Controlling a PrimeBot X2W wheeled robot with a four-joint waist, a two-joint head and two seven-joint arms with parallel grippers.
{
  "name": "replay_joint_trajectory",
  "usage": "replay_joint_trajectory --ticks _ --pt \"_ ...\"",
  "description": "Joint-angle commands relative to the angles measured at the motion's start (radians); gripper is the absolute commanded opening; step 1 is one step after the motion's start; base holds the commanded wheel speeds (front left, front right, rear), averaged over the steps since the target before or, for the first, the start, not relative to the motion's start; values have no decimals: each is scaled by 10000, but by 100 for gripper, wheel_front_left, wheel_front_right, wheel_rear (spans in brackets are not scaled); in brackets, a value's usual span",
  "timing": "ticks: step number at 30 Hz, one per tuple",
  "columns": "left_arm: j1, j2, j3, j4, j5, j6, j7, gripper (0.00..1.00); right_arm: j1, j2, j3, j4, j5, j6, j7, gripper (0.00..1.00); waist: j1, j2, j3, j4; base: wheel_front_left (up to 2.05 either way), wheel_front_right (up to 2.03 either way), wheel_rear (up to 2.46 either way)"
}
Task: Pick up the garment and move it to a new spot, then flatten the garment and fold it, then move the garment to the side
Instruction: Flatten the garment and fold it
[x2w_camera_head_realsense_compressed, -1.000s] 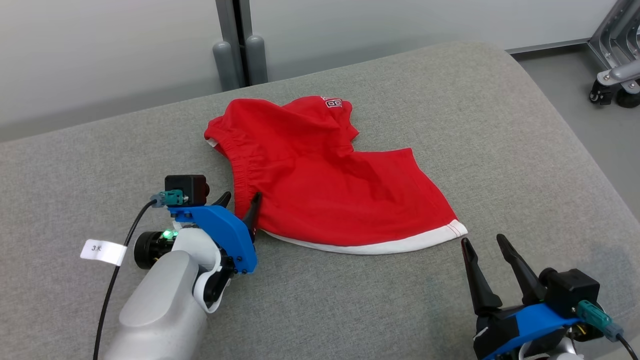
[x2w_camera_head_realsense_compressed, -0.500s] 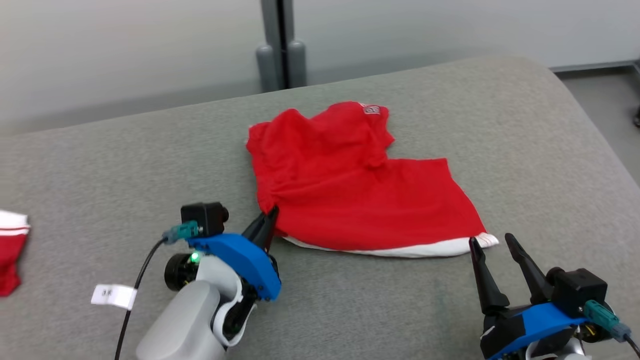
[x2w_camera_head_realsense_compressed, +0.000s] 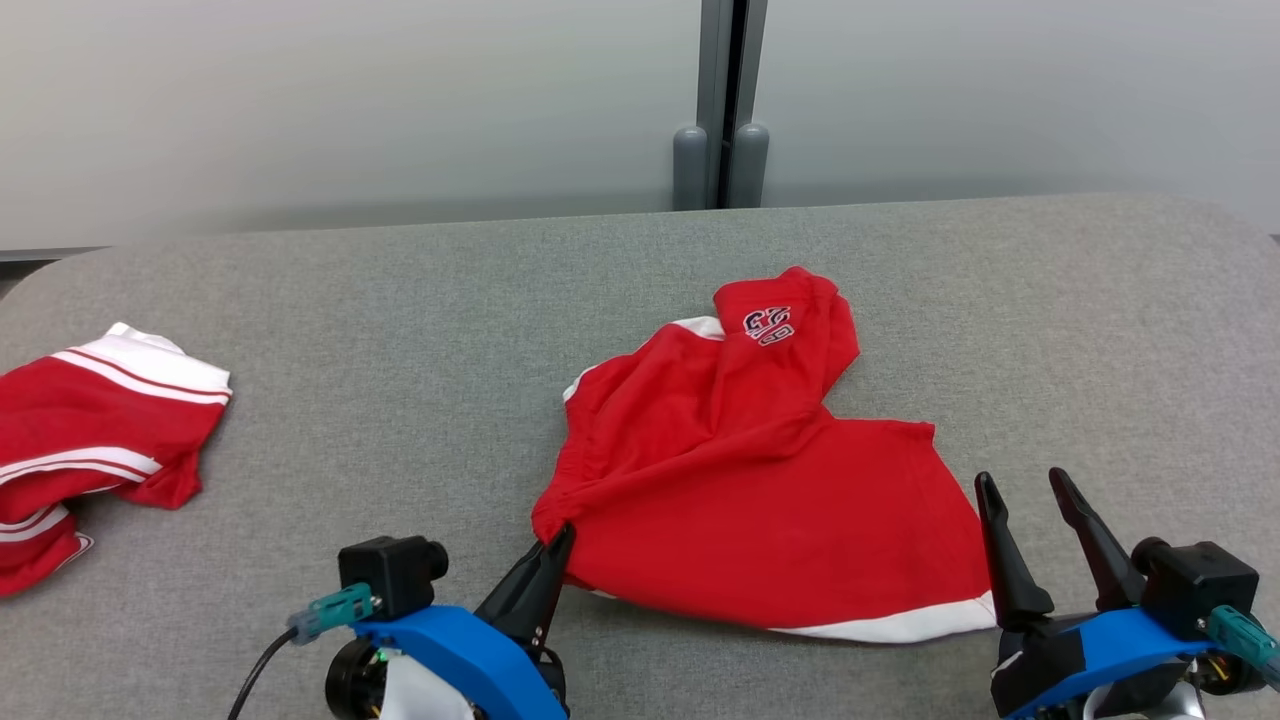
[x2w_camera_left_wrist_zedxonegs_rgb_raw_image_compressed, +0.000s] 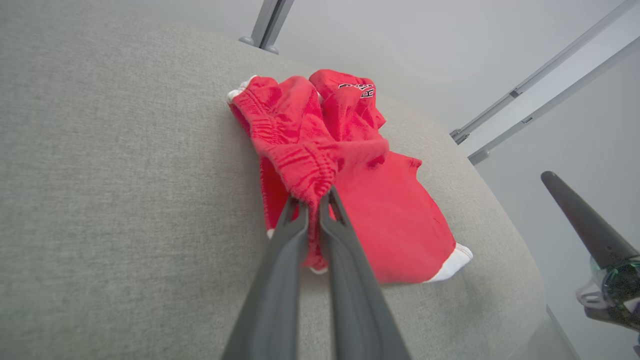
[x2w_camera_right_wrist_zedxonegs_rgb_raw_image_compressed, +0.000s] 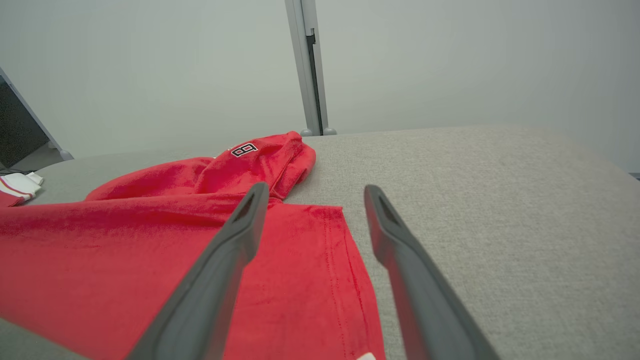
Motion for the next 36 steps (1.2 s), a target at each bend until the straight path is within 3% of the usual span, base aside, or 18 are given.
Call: replay_joint_trajectory --ticks 1,5,10,18,25,26,27,28,36 --pt "126 111 85 -312 -28 179 61 0 83 -3 -25 -39 91 1 -6 100 1 0 11 1 0 0 0" --pt "381 408 170 -1004 84 766 382 0 21 -3 -69 -27 139 1 -56 100 1 0 158 -118 0 0 0" --pt "-403 242 176 0 270 1088 677 0 -171 -3 -57 -104 100 1 -100 100 1 0 412 -503 0 0 0" --pt "-2099 -448 575 2835 296 1024 84 0 -446 -6 159 -148 190 1 -147 100 1 0 878 -1131 0 0 0" --pt "-3180 -596 616 4844 675 772 -840 0 -642 -3 286 -31 259 3 -251 100 1 0 1017 -1323 0 0 0" --pt "-3257 -594 609 5032 736 766 -1007 28 -651 -3 258 -5 248 1 -249 100 1 0 1000 -1304 0 0 0" --pt "-3313 -602 600 5221 781 704 -1168 72 -645 -3 233 22 232 1 -261 100 1 0 967 -1273 0 0 0" --pt "-3330 -642 559 5340 814 589 -1291 100 -633 -2 220 43 210 1 -260 100 1 0 919 -1232 0 0 0" --pt "-2784 -723 451 5518 740 -205 -2303 100 -473 -2 2 65 159 1 -211 100 1 0 369 -678 0 0 0"
